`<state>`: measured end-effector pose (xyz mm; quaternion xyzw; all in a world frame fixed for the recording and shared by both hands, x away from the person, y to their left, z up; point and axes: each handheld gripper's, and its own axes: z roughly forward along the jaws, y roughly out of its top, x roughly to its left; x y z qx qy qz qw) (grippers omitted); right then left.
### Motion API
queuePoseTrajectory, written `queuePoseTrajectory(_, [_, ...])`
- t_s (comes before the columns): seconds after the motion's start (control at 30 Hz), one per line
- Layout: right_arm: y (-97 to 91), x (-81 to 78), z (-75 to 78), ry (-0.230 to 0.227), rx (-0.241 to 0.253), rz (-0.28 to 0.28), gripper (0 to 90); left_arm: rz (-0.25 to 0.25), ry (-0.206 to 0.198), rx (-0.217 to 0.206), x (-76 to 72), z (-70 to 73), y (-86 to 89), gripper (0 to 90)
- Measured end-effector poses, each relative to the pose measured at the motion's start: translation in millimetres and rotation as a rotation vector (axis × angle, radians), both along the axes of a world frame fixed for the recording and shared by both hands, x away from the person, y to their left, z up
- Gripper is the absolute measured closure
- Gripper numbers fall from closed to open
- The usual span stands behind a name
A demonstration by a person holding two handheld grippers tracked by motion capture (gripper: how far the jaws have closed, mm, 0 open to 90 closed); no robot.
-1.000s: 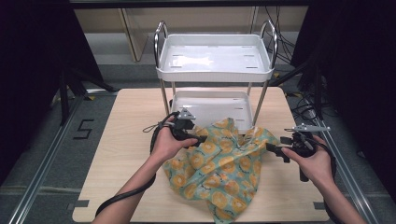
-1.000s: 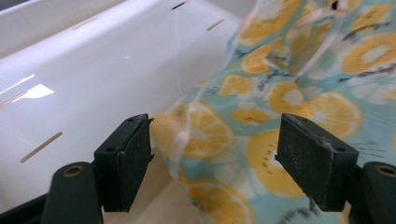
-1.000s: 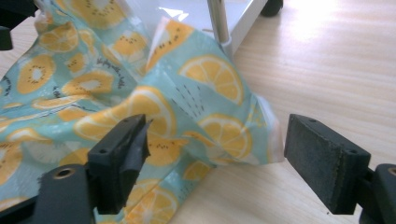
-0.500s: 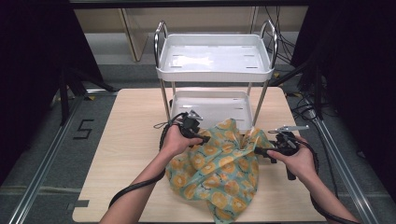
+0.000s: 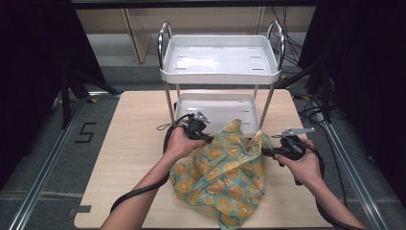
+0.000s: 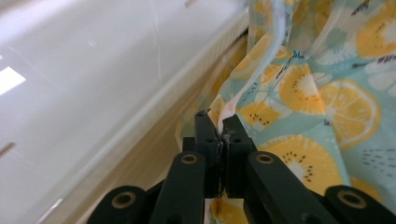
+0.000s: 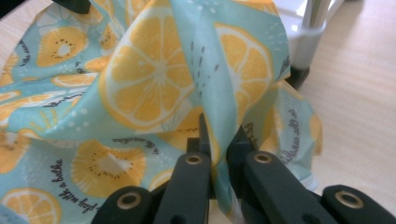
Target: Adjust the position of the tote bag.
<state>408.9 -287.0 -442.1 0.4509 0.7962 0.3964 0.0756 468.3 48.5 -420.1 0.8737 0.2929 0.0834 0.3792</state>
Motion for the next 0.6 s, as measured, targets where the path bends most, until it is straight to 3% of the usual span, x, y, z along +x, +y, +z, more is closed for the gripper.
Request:
queuePoseTrajectory(0.07, [-2.3, -4.9, 8.3, -0.028, 0.027, 0.012, 90.0, 0.035, -0.018, -0.055, -6.7, 8.3, 6.6, 87.6])
queuePoseTrajectory(0.1, [-3.2, -7.0, 11.5, -0.044, 0.030, 0.015, 90.0, 0.032, -0.059, -0.085, -11.5, 16.6, 16.3, 87.7])
queuePoseTrajectory(0.13, [-3.2, -7.0, 11.5, -0.044, 0.030, 0.015, 90.0, 0.032, -0.059, -0.085, -11.5, 16.6, 16.3, 87.7])
queuePoseTrajectory(0.17, [-5.8, -12.3, 19.1, -0.077, 0.031, 0.037, 90.0, 0.056, -0.070, -0.150, -20.4, 24.5, 29.0, 87.7])
queuePoseTrajectory(0.2, [-7.3, -12.7, 20.5, -0.124, 0.026, 0.053, 90.0, 0.056, -0.070, -0.150, -20.4, 24.5, 29.0, 87.7])
queuePoseTrajectory(0.23, [-7.6, -15.8, 24.2, -0.130, 0.032, 0.062, 90.0, 0.075, -0.076, -0.173, -24.8, 27.6, 35.3, 87.7])
queuePoseTrajectory(0.27, [-6.5, -20.7, 27.4, -0.106, 0.062, 0.071, 90.0, 0.072, -0.096, -0.206, -33.0, 32.9, 49.2, 87.7])
queuePoseTrajectory(0.3, [-6.8, -24.1, 30.0, -0.128, 0.065, 0.091, 90.0, 0.067, -0.096, -0.217, -38.1, 34.8, 55.8, 87.7])
queuePoseTrajectory(0.33, [-6.8, -24.1, 30.0, -0.128, 0.065, 0.091, 90.0, 0.067, -0.096, -0.217, -38.1, 34.8, 55.8, 87.7])
queuePoseTrajectory(0.37, [-7.7, -26.8, 32.7, -0.173, 0.063, 0.124, 90.0, 0.055, -0.092, -0.234, -44.7, 35.2, 63.4, 87.7])
queuePoseTrajectory(0.4, [-4.7, -38.3, 37.8, -0.178, 0.079, 0.189, 90.0, 0.051, -0.097, -0.234, -50.7, 34.3, 68.8, 87.5])
queuePoseTrajectory(0.43, [-3.1, -43.3, 39.2, -0.174, 0.078, 0.207, 90.0, 0.029, -0.087, -0.224, -60.6, 31.3, 78.3, 87.5])
queuePoseTrajectory(0.47, [-3.1, -43.3, 39.2, -0.174, 0.078, 0.207, 90.0, 0.029, -0.087, -0.224, -60.6, 31.3, 78.3, 87.4])
queuePoseTrajectory(0.5, [0.8, -53.3, 40.5, -0.185, 0.059, 0.291, 90.0, 0.016, -0.075, -0.214, -73.1, 25.2, 86.3, 87.4])
queuePoseTrajectory(0.53, [3.4, -58.9, 39.6, -0.176, 0.053, 0.324, 90.0, 0.016, -0.075, -0.214, -73.1, 25.2, 86.3, 87.3])
queuePoseTrajectory(0.57, [5.3, -63.9, 38.1, -0.154, 0.038, 0.375, 90.0, 0.003, -0.067, -0.195, -84.6, 16.2, 92.6, 87.3])
queuePoseTrajectory(0.6, [5.3, -63.9, 38.1, -0.154, 0.038, 0.375, 90.0, 0.003, -0.067, -0.195, -84.6, 16.2, 92.6, 87.1])
